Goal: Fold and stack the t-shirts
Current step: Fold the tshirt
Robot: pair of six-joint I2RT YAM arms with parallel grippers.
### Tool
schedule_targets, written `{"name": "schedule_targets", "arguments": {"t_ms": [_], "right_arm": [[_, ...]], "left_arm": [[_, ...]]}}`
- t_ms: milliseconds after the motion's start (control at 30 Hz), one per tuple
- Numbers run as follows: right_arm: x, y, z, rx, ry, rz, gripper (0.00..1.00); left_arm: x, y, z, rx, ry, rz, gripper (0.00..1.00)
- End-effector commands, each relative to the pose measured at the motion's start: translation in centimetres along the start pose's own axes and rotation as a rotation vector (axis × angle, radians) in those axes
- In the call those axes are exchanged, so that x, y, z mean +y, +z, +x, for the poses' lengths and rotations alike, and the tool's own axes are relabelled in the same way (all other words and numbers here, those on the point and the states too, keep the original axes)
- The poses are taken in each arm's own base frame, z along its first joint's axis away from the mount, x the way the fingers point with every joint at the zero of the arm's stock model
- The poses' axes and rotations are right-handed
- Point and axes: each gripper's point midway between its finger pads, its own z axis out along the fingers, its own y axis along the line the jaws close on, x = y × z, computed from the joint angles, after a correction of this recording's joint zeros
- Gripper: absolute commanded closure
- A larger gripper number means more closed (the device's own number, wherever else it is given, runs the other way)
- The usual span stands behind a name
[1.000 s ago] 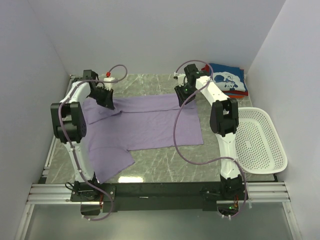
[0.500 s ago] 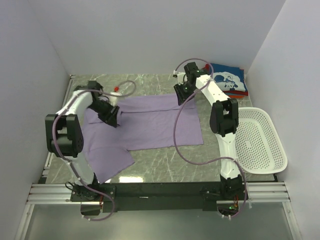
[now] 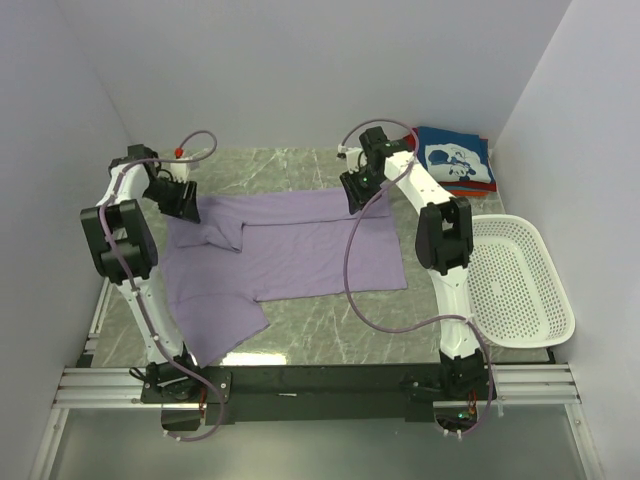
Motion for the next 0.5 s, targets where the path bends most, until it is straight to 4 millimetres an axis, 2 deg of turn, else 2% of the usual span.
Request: {"name": "schedule_targets", "arguments": {"t_ms": [0,233,467], "right_arm": [[0.3,-1.9,-0.5,-0.027,-0.031,0.014,0.55],[0.1,-1.8,-0.3,-0.018,-0.028,0.023,0.56],[0.1,-1.5,-0.1,-0.009,-0.025,0.02,0.56]], "left_arm": [[0.6,0.2,-1.8,-0.035,-0.008,-0.026,0.46],[1.4,2.1,-0.7,-0.003,-0.03,-0.021,0.48],[1.8,2.7,-0.5,-0.003,-0.042,-0.034,0.47]]}}
